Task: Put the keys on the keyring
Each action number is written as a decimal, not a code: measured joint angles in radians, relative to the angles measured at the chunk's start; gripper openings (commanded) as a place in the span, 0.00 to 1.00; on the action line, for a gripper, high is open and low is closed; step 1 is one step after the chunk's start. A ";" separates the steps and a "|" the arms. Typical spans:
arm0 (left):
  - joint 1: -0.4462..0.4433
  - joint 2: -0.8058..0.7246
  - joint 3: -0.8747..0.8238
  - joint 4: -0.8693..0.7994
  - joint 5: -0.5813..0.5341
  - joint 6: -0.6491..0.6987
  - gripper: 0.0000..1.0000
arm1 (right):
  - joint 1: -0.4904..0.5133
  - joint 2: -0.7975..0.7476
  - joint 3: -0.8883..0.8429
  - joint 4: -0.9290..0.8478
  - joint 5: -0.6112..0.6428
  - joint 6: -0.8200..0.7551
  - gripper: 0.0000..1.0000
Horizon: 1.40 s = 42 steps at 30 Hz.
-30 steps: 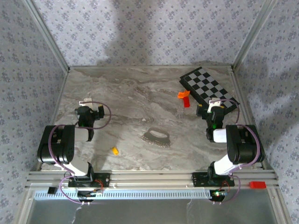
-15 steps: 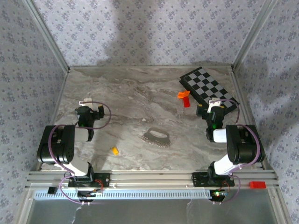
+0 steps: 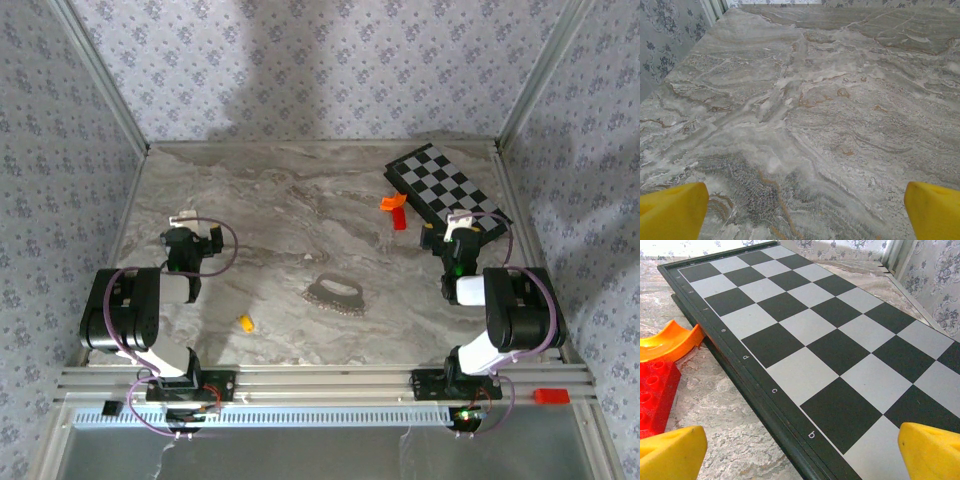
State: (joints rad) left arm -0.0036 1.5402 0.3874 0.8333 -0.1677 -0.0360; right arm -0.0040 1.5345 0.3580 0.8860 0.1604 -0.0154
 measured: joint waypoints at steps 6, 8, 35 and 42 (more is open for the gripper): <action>0.000 0.000 0.000 0.000 0.000 0.000 1.00 | 0.000 0.000 0.000 0.000 0.000 0.000 1.00; 0.000 0.000 0.000 0.000 0.000 0.000 1.00 | 0.000 0.000 0.000 0.000 0.000 0.000 1.00; -0.102 -0.360 0.074 -0.432 0.037 0.000 1.00 | 0.192 -0.383 0.080 -0.388 0.083 -0.021 0.99; -0.313 -0.541 0.239 -0.776 0.072 -0.144 1.00 | 0.346 -0.521 0.271 -0.739 0.237 0.142 1.00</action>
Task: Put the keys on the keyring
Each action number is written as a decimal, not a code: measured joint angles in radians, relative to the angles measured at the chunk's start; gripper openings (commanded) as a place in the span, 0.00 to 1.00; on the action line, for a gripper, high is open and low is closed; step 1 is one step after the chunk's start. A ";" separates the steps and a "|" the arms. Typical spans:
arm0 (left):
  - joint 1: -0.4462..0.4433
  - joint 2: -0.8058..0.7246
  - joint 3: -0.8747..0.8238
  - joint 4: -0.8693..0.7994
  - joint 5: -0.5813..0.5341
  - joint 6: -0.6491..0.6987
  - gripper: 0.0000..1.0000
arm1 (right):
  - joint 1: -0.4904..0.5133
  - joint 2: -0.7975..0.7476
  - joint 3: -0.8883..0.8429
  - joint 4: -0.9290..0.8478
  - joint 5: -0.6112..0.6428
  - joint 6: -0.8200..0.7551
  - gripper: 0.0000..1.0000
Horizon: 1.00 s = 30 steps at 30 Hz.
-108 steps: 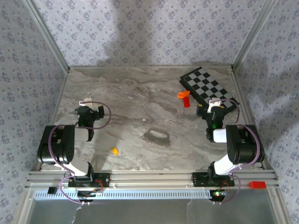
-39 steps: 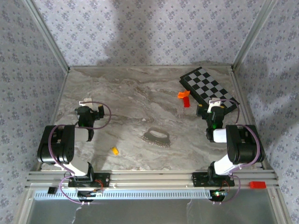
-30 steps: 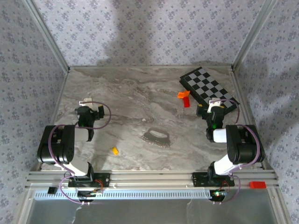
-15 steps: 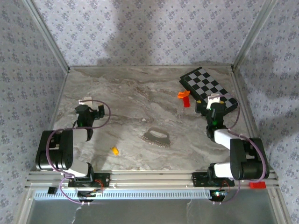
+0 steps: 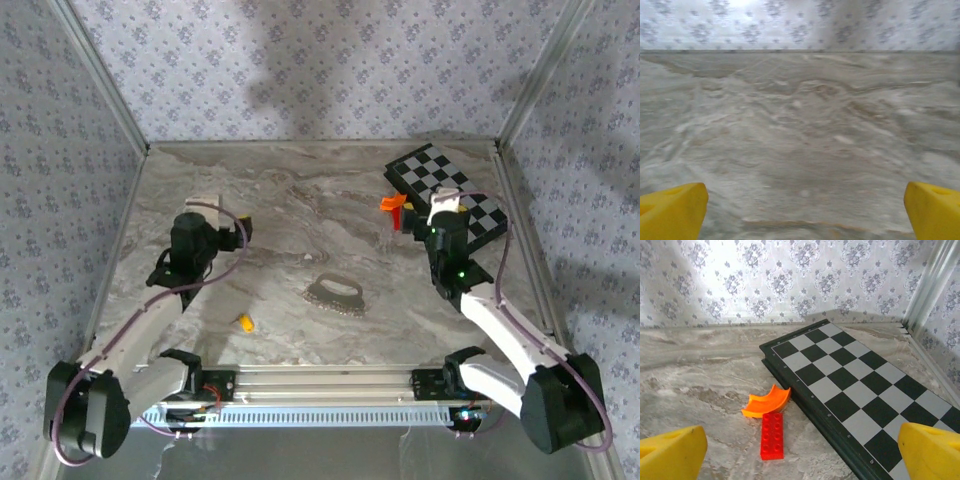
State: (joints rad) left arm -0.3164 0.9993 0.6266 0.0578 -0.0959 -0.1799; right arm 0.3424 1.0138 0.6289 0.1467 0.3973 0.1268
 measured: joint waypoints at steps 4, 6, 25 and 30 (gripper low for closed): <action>-0.095 -0.002 0.074 -0.145 0.121 -0.070 1.00 | 0.027 -0.008 0.067 -0.165 -0.087 0.055 1.00; -0.124 -0.002 0.078 -0.192 0.207 -0.090 1.00 | 0.056 -0.005 0.069 -0.233 -0.156 0.065 1.00; -0.225 0.203 0.078 -0.310 0.533 -0.214 0.75 | 0.296 -0.010 0.020 -0.400 -0.566 0.132 0.99; -0.240 0.265 0.078 -0.291 0.507 -0.230 0.67 | 0.336 -0.019 0.002 -0.404 -0.569 0.137 0.99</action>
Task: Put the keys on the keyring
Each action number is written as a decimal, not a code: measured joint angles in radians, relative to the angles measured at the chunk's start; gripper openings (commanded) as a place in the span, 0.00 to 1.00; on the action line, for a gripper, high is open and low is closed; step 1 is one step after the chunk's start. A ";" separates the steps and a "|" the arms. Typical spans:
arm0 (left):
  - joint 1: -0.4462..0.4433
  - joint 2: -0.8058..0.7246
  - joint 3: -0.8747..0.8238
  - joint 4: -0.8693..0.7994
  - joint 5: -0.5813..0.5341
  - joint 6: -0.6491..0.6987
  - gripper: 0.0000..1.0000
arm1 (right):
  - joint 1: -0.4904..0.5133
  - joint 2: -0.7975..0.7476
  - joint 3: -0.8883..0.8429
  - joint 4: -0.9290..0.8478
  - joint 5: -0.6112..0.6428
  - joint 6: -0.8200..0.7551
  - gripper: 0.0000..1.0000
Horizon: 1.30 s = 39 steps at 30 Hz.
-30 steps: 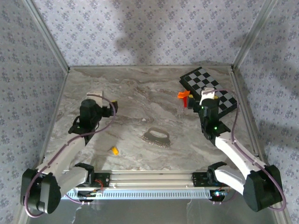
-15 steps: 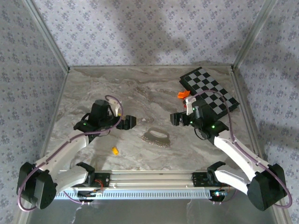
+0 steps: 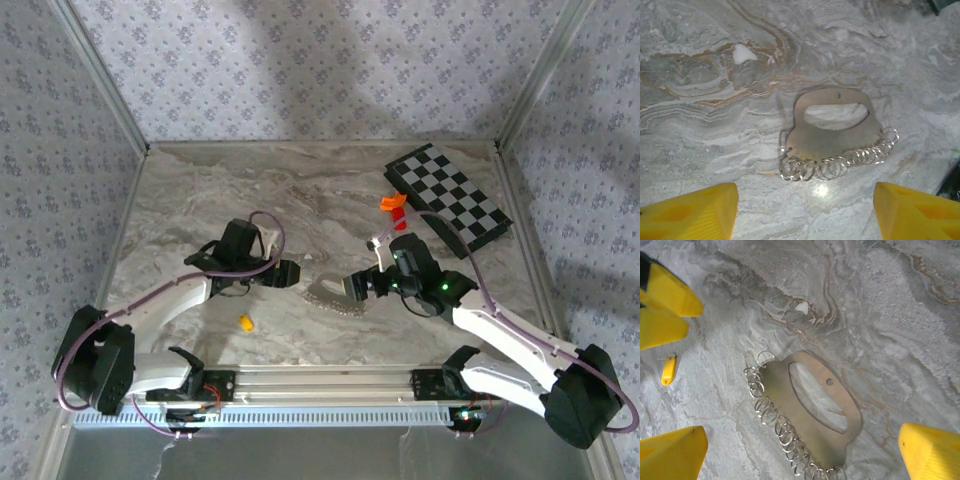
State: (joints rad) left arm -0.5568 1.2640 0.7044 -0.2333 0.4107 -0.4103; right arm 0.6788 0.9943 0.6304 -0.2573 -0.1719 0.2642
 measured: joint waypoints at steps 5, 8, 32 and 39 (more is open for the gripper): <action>-0.008 0.082 0.000 0.041 -0.030 -0.017 0.54 | 0.011 -0.003 -0.023 -0.002 0.004 0.002 1.00; -0.021 0.129 0.000 0.071 -0.040 -0.026 0.51 | 0.011 -0.004 -0.028 -0.003 0.011 0.002 1.00; -0.088 0.320 0.041 0.185 -0.042 -0.038 0.29 | 0.011 -0.003 -0.028 -0.010 0.045 -0.010 1.00; -0.098 0.347 0.042 0.189 -0.041 -0.045 0.27 | 0.011 -0.004 -0.028 -0.010 0.045 -0.012 1.00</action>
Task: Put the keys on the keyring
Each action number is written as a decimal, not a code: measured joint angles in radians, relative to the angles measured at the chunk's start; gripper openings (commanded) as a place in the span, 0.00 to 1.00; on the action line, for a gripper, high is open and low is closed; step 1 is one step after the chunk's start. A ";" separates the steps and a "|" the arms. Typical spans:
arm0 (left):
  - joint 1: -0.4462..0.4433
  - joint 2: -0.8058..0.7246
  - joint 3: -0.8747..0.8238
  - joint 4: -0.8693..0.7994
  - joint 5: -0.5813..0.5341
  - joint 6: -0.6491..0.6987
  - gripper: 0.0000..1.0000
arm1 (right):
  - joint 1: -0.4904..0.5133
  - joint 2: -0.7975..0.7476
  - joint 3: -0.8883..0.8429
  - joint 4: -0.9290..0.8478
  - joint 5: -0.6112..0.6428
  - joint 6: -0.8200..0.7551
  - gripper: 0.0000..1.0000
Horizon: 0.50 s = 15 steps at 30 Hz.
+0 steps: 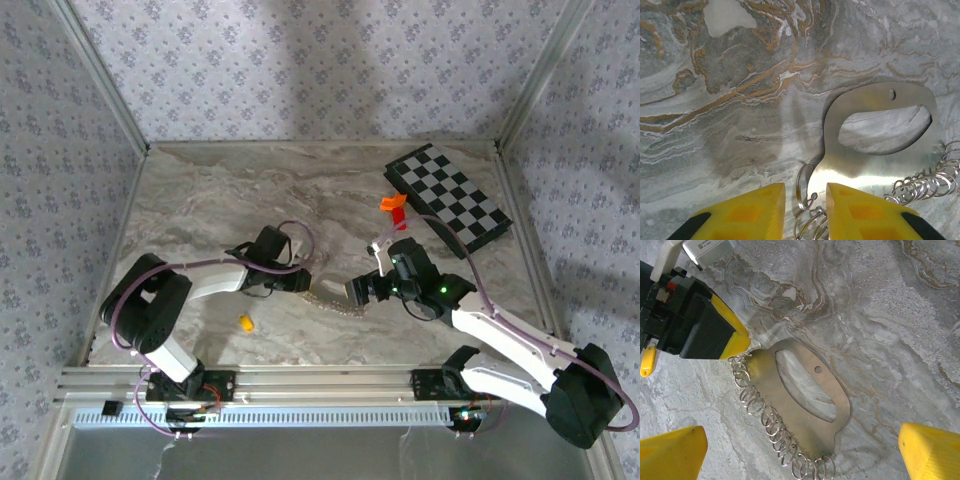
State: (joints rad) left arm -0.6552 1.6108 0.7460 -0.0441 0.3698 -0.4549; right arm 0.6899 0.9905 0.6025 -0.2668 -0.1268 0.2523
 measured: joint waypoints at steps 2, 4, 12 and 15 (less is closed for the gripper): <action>-0.002 0.002 0.000 0.000 0.000 0.000 0.26 | 0.000 0.000 0.000 0.000 0.000 -0.002 1.00; -0.002 0.002 0.000 0.001 0.000 -0.001 0.25 | 0.000 -0.003 0.000 -0.002 0.000 -0.002 1.00; -0.002 0.002 0.002 0.001 0.000 -0.003 0.21 | 0.000 -0.023 0.000 -0.021 0.014 -0.006 1.00; -0.007 0.004 0.005 0.003 0.000 -0.003 0.20 | 0.000 -0.023 0.001 -0.030 0.019 -0.006 1.00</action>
State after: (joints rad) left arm -0.6621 1.6146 0.7509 -0.0406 0.3695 -0.4576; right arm 0.6899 0.9672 0.6033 -0.2970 -0.1081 0.2459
